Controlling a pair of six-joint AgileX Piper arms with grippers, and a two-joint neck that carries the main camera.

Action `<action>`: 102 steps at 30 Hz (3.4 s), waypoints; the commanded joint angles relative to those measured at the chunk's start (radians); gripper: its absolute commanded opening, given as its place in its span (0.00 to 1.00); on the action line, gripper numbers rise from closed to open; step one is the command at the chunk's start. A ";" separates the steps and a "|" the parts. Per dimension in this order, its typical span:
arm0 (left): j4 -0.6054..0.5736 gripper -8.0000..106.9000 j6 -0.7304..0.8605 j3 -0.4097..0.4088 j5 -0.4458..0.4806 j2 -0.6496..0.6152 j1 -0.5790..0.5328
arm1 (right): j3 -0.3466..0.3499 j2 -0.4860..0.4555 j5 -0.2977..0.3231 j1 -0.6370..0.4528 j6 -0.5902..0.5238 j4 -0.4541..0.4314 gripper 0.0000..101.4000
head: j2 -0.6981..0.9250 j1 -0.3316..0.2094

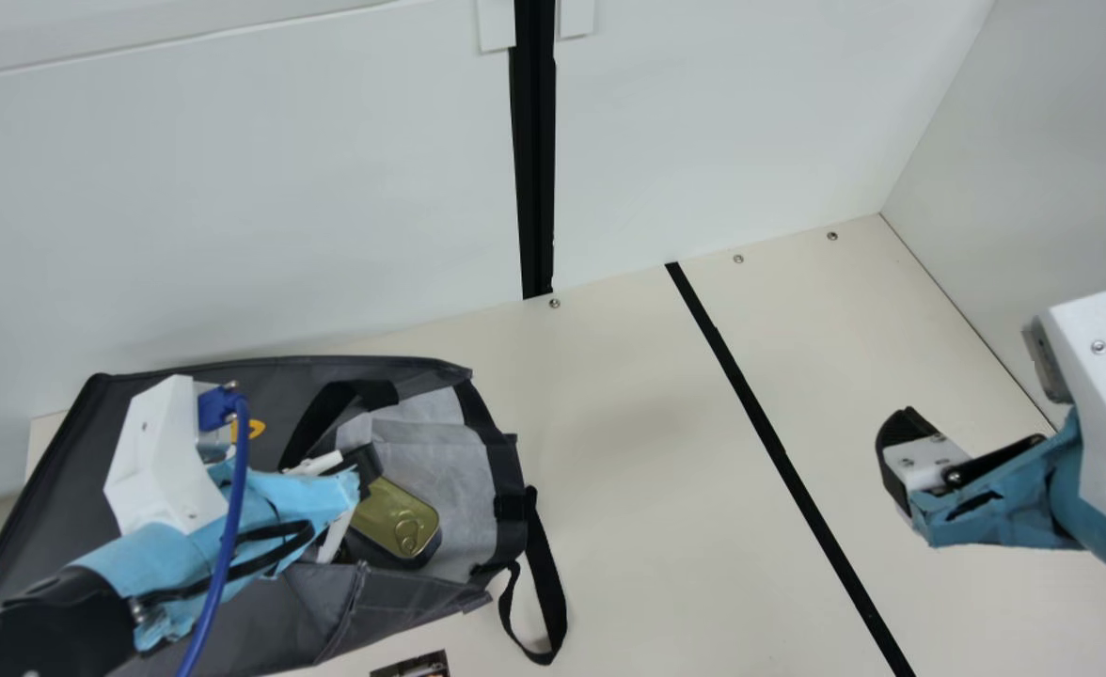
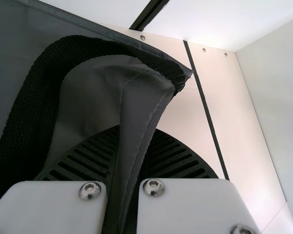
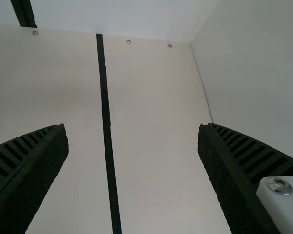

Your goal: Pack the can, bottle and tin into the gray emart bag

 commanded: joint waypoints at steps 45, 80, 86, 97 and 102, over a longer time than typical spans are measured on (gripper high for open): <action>0.000 0.16 0.000 0.000 0.000 0.000 0.000 | 0.076 0.221 -0.205 0.001 -0.156 0.359 0.90 | -0.002 -0.023; 0.000 0.16 0.000 0.000 0.000 0.000 0.000 | 0.210 0.409 -0.379 -0.001 -0.453 0.701 0.90 | -0.002 -0.023; 0.000 0.16 0.000 0.000 0.000 0.000 0.000 | 0.228 0.444 -0.405 -0.001 -0.529 0.781 0.90 | -0.002 -0.023; 0.000 0.16 0.000 0.000 0.000 0.000 0.000 | 0.256 0.516 -0.448 0.006 -0.650 0.902 0.90 | -0.002 -0.023; 0.000 0.16 0.000 0.000 0.000 0.000 0.000 | 0.266 0.548 -0.461 0.008 -0.701 0.951 0.90 | -0.002 -0.023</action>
